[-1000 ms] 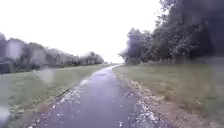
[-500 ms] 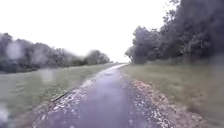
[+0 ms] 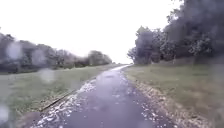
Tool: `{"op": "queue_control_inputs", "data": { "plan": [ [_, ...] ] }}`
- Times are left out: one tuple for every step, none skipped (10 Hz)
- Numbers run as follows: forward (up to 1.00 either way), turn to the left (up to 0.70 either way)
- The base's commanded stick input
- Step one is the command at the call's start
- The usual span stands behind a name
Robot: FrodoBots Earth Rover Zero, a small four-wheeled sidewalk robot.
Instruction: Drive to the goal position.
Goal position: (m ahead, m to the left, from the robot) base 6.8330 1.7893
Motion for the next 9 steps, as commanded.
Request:
{"op": "queue_control_inputs", "data": {
  "plan": [
    [0.70,0.00],
    [0.70,0.00],
    [0.70,0.09],
    [0.70,0.26],
    [0.70,0.00],
    [0.70,0.00],
    [0.70,0.00],
    [0.70,0.00],
    [0.70,0.00]
  ]
}}
